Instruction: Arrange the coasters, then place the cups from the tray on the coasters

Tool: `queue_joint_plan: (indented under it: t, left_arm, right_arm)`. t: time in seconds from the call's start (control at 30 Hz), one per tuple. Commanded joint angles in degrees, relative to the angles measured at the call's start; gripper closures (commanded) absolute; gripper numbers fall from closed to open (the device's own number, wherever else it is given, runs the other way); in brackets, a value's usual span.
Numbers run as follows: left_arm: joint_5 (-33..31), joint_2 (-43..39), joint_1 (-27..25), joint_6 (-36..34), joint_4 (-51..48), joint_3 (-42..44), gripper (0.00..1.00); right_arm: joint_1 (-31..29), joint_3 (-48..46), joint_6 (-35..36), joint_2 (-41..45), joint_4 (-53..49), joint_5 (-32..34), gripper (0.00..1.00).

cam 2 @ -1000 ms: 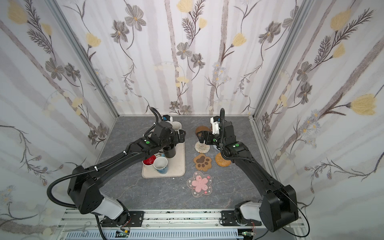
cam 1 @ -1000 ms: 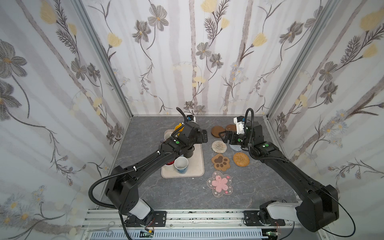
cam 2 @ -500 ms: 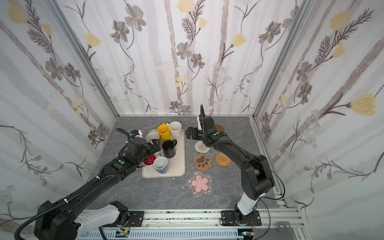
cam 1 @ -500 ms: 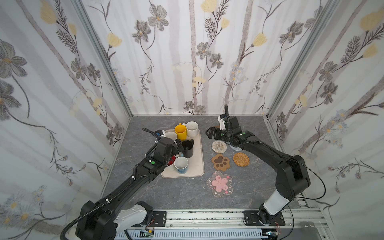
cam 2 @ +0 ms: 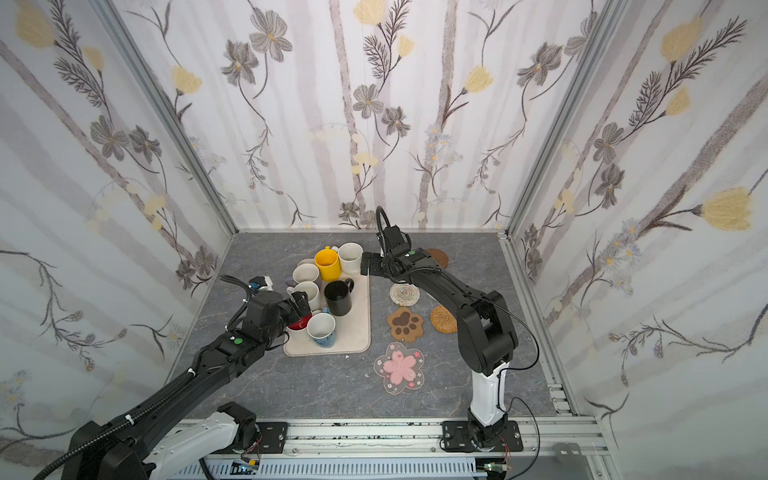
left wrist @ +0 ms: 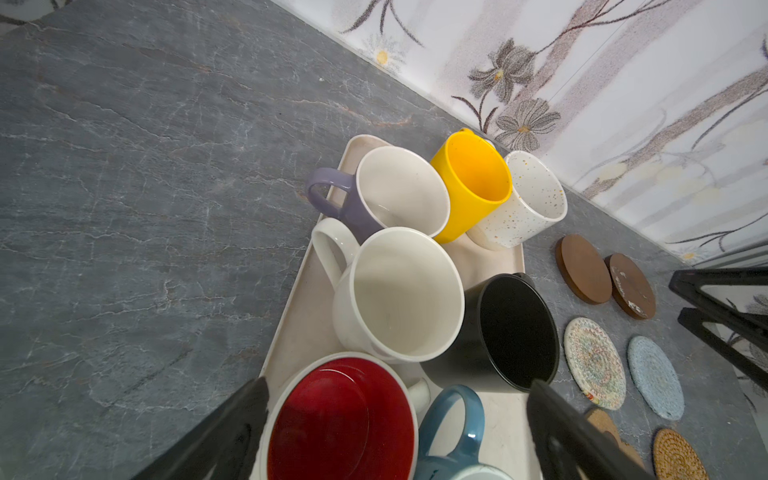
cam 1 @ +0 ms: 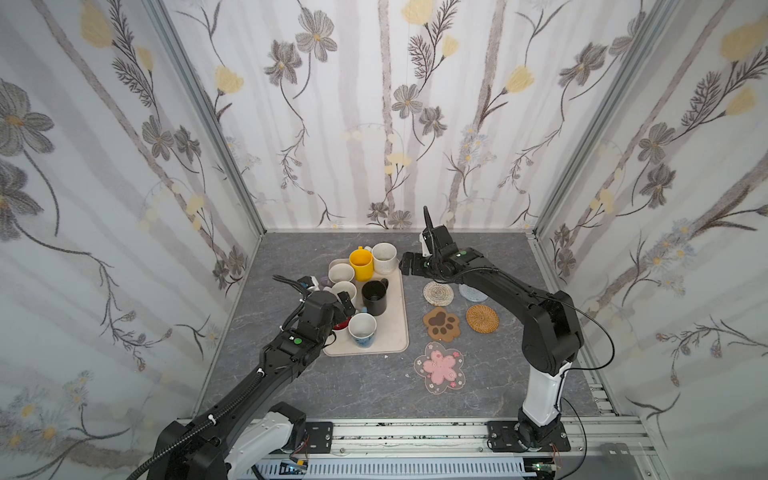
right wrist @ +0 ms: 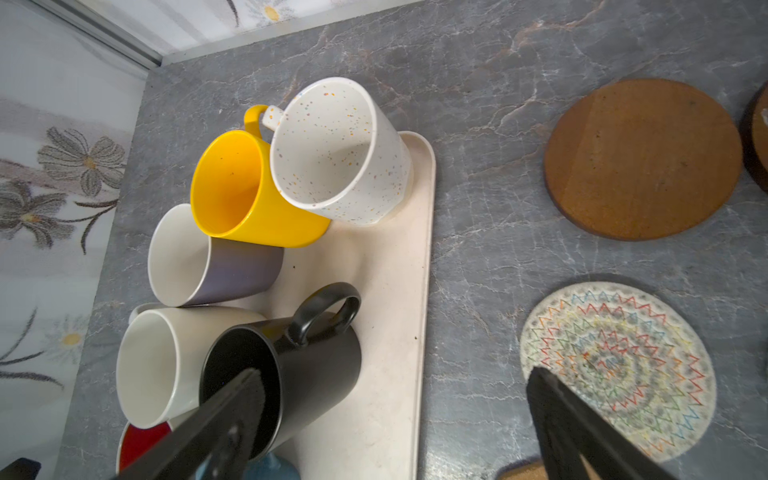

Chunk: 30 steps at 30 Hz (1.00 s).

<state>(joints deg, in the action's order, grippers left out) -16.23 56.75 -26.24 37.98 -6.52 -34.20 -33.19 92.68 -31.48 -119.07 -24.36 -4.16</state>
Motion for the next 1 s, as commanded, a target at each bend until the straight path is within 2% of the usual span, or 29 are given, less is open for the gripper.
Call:
queue_joint_plan:
  t: [0.0, 0.5, 0.97]
  left_arm:
    - [-1.40, -0.57, 0.22, 1.13, 2.56, 1.16, 0.00]
    - [1.12, -6.35, 0.33, 1.60, 2.82, 3.98, 0.00]
    - [4.75, -7.95, 0.32, 0.79, 2.65, 4.49, 0.00]
  right_arm:
    - [-0.85, 2.54, -0.35, -1.95, -1.75, 0.92, 0.00]
    - [-3.41, 13.06, -1.46, -12.68, -2.79, -1.28, 0.00]
    - [-3.44, 16.05, -1.47, -18.26, -2.62, -0.93, 0.00]
